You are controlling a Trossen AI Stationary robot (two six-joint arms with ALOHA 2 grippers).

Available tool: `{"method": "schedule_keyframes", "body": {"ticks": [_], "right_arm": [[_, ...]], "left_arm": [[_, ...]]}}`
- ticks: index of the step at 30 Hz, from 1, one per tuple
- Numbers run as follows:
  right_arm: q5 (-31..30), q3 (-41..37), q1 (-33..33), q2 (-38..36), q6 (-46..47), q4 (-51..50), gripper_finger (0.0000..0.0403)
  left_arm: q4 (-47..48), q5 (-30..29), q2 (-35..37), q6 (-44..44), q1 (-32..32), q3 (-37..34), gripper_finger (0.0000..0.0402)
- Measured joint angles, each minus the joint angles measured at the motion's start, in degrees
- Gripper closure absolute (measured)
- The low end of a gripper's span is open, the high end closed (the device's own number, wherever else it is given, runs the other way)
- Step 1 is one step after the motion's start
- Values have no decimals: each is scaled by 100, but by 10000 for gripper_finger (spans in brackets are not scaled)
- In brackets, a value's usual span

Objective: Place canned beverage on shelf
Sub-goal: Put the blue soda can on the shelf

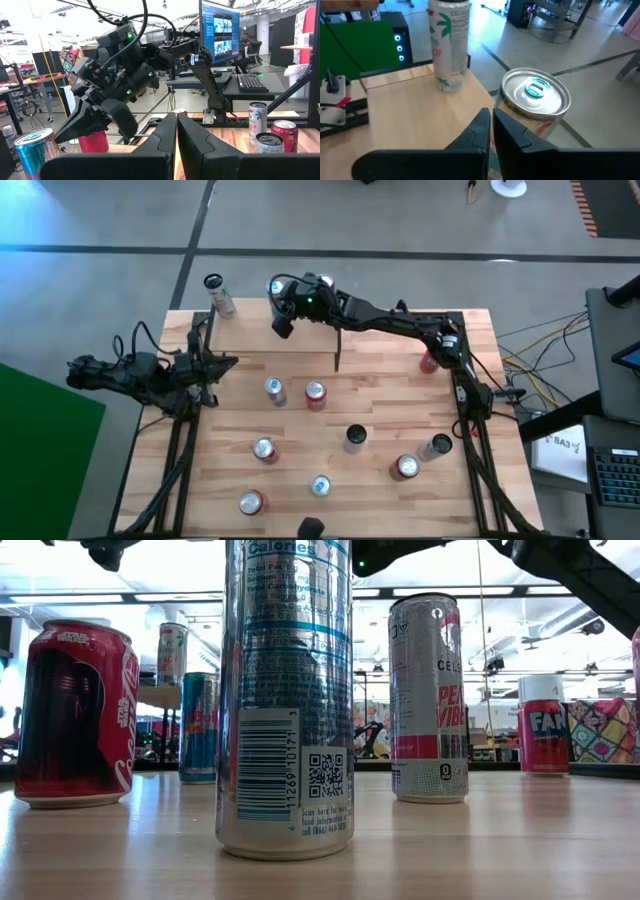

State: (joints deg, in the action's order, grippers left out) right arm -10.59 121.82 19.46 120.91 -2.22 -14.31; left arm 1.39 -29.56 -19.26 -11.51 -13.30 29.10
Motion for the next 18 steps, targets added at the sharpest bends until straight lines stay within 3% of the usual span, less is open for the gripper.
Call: {"method": "schedule_keyframes", "body": {"ticks": [18], "right_arm": [[-399, 0, -85, 71, 9, -40, 390]], "left_arm": [[2, 0, -1, -2, 2, 0, 402]]}}
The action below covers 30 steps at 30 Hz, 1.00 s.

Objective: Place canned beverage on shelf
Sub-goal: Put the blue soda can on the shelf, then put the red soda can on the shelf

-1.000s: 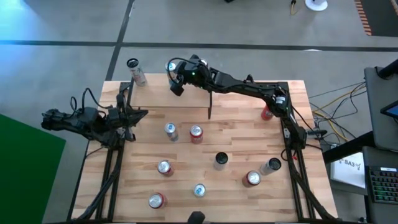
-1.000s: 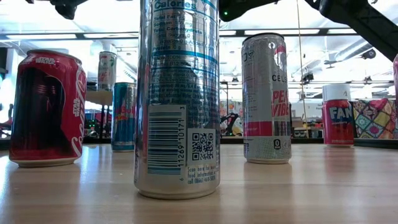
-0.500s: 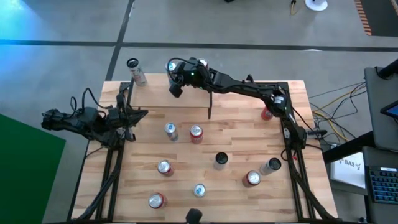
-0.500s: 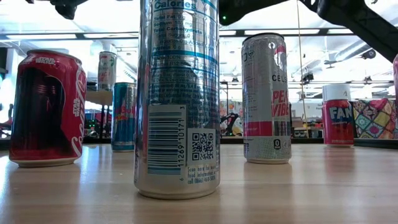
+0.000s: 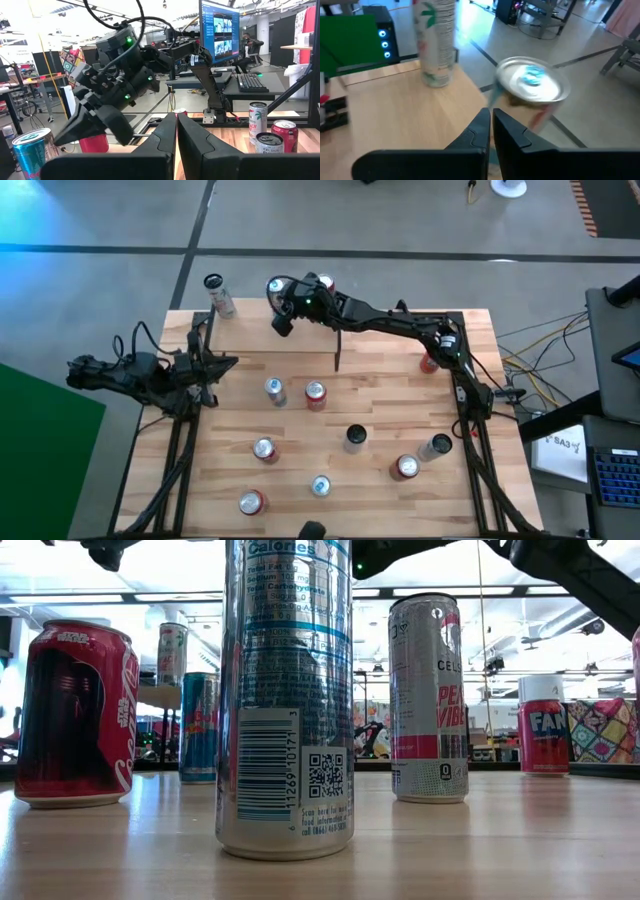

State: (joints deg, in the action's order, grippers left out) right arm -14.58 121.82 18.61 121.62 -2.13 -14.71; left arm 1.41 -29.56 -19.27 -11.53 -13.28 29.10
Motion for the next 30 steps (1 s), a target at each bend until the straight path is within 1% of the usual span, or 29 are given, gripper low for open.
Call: {"method": "schedule_keyframes", "body": {"ticks": [5, 13, 17, 20, 23, 27, 30], "right_arm": [[3, 279, -251, -13, -86, -565, 390], [4, 1122, -716, -35, -90, -2342, 390], [34, 1321, -940, -73, -44, -2869, 390], [375, 1311, -1045, -120, -9, -3189, 390], [893, 1311, -1094, -154, 215, -3518, 390], [1446, 1314, -1112, -221, 686, -4052, 390], [1942, 1316, -1112, -236, 1058, -4651, 390]], "left_arm": [[0, 0, 0, 0, -1, 0, 402], [0, 0, 0, 0, -1, 0, 402], [-2, 3, 0, 2, -1, 0, 402], [-3, 4, -2, 2, -2, 0, 402], [-5, 4, -11, 2, -1, 0, 402], [-4, 6, -22, 2, 0, 0, 402], [-7, 7, -28, 2, 0, 0, 402]]}}
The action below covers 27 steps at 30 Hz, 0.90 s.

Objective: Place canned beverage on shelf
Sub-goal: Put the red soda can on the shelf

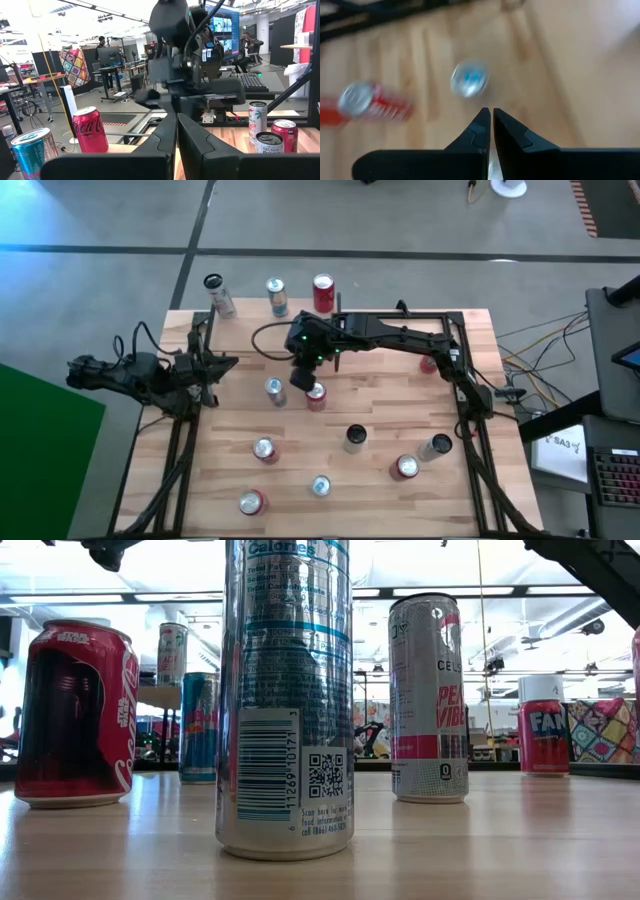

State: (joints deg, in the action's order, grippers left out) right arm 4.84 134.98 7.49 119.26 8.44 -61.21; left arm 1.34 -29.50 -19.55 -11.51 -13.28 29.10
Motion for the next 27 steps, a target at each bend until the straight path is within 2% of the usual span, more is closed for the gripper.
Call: {"method": "schedule_keyframes", "body": {"ticks": [5, 11, 19, 27], "right_arm": [[817, 0, 0, -14, 442, -1140, 390], [870, 0, -12, -199, 983, -2919, 390], [1262, -385, -233, -804, 1204, -2877, 390], [785, -1543, -605, -1600, 900, -2882, 390]], "left_arm": [[0, 0, -26, 2, -1, 0, 402], [-4, 0, -33, 2, 0, 0, 402], [-90, 4, -111, 49, -1, 0, 402], [-327, 4, -291, 55, 0, -2, 402]]}}
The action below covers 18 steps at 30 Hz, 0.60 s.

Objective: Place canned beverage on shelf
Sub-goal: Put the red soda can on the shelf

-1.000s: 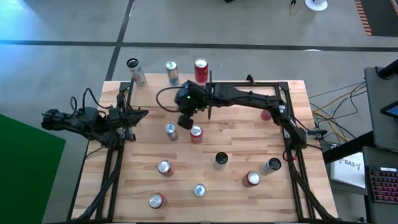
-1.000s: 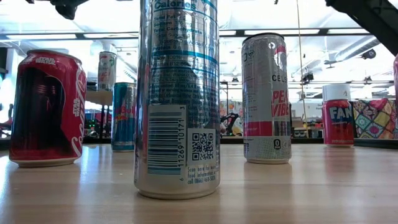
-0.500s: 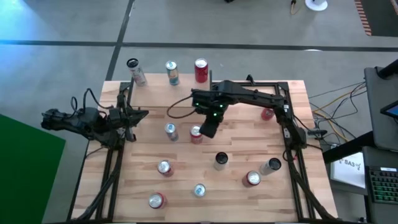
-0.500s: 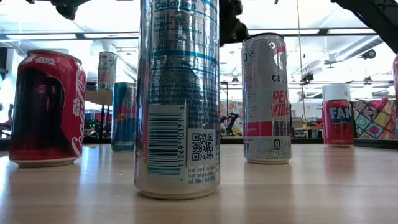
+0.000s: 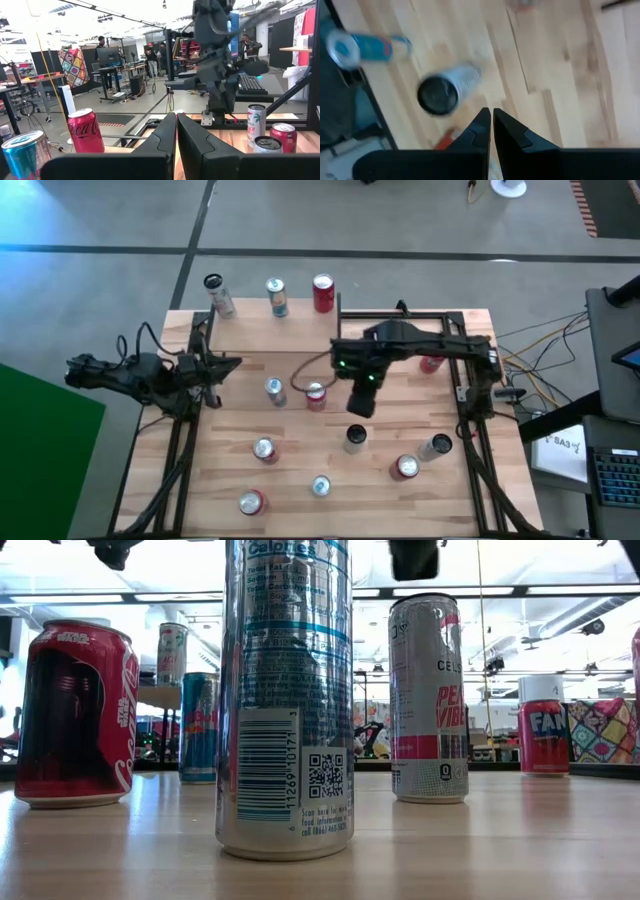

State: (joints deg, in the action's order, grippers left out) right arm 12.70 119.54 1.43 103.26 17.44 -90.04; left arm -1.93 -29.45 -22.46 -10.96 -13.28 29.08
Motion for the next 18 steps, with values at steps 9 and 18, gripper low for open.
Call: {"method": "schedule_keyframes", "body": {"ticks": [9, 18], "right_arm": [[-192, -1863, -272, -1178, 361, 355, 390], [-1848, -3282, -358, -2825, 526, 2033, 390]], "left_arm": [[-246, 2, -217, 57, 0, 0, 402], [-378, 5, -504, 642, -1, 0, 402]]}}
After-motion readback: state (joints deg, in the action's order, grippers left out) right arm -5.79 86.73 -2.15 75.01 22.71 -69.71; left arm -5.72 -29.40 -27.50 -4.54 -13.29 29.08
